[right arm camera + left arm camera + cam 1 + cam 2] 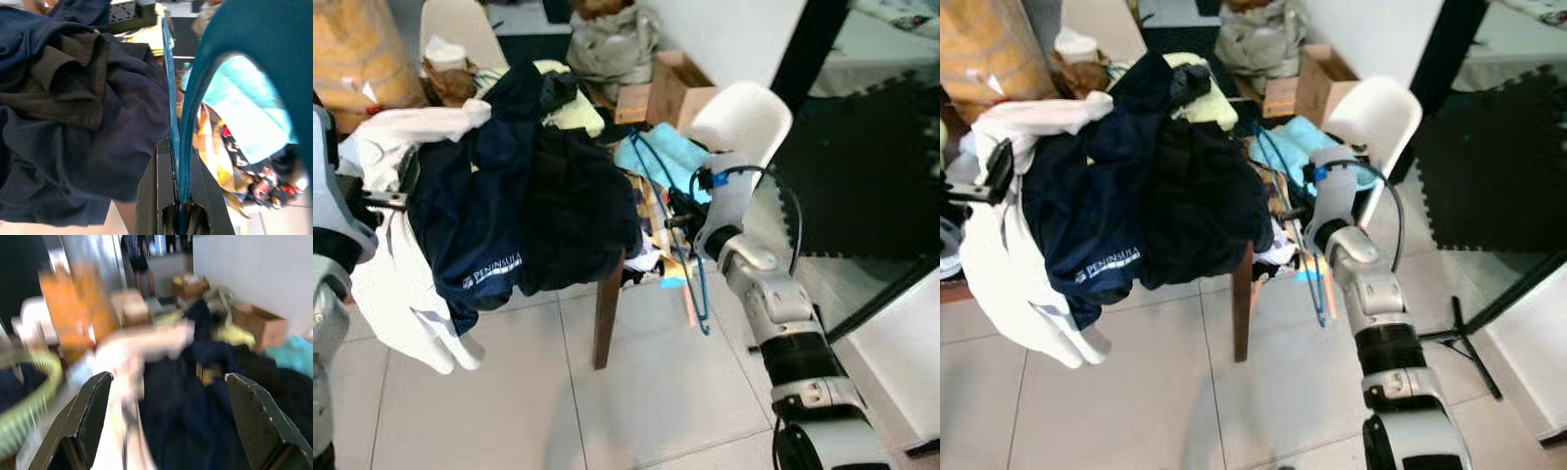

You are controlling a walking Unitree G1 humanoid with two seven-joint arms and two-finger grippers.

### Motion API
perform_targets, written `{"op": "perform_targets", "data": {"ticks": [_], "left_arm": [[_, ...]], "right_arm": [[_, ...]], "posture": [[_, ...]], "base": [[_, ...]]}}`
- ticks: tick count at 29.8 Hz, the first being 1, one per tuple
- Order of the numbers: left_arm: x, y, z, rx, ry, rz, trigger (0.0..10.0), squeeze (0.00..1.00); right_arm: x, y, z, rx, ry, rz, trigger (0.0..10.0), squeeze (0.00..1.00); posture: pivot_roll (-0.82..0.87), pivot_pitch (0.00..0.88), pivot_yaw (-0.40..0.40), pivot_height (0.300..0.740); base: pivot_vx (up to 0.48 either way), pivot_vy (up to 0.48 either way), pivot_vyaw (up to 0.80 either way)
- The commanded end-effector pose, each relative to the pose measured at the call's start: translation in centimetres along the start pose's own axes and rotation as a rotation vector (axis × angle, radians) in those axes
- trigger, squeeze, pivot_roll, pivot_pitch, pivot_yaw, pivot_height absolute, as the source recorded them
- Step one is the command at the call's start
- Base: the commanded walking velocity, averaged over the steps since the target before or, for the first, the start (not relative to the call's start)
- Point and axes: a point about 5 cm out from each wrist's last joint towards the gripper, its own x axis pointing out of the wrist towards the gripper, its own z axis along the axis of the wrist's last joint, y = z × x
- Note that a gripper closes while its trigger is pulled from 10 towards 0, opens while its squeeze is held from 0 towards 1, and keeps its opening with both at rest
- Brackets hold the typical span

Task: Hang hanger

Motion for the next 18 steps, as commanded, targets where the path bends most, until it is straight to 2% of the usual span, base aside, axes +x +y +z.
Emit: {"op": "perform_targets", "data": {"ticks": [1, 5, 8, 18], "left_arm": [[0.0, -0.2, -0.3, -0.018, 0.010, 0.005, 10.0, 0.00], [-0.4, -0.7, -1.2, -0.028, 0.039, 0.006, 10.0, 0.00], [-0.5, -0.8, -1.4, -0.026, 0.045, 0.008, 10.0, 0.00], [-0.5, -0.5, -1.5, -0.022, 0.043, 0.024, 10.0, 0.00]], "right_arm": [[0.0, 0.3, 0.0, 0.007, -0.002, 0.012, 10.0, 0.00], [0.0, 0.6, -0.2, 0.005, 0.003, 0.022, 10.0, 0.00], [0.1, 0.6, -0.2, 0.003, 0.004, 0.024, 10.0, 0.00], [0.1, 0.6, -0.1, 0.001, 0.004, 0.027, 10.0, 0.00]], "posture": [[0.07, 0.143, -0.092, 0.740], [0.07, 0.145, -0.095, 0.740], [0.07, 0.145, -0.097, 0.740], [0.07, 0.147, -0.100, 0.740]], "base": [[0.000, 0.000, 0.00], [0.000, 0.000, 0.00], [0.000, 0.251, 0.00], [0.000, 0.406, 0.00]]}}
